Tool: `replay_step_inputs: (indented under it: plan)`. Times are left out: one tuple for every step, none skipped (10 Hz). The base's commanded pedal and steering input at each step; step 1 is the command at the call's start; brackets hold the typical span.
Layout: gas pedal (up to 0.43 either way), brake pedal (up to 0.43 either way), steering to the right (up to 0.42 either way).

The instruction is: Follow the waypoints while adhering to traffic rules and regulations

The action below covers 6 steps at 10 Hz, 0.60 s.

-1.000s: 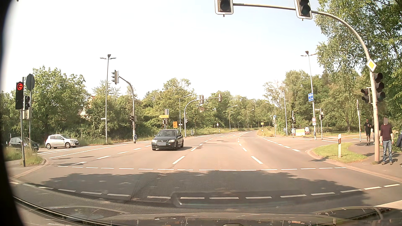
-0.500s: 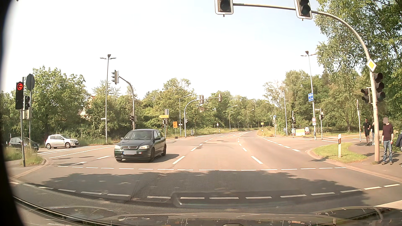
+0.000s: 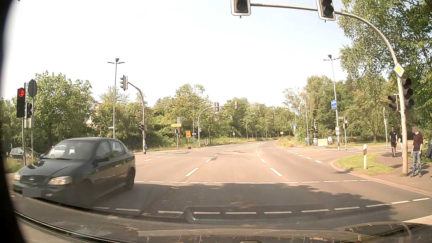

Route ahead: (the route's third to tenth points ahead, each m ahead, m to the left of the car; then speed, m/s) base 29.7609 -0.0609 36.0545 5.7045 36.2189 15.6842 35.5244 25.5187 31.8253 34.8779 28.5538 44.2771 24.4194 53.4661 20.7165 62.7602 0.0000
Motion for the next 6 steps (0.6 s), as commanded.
replay_step_inputs:
  plan:
    - [0.000,0.232,-0.003]
    - [0.000,0.238,-0.003]
    - [0.000,0.232,-0.003]
    - [0.000,0.232,-0.003]
    - [0.000,0.238,-0.003]
    - [0.000,0.238,-0.003]
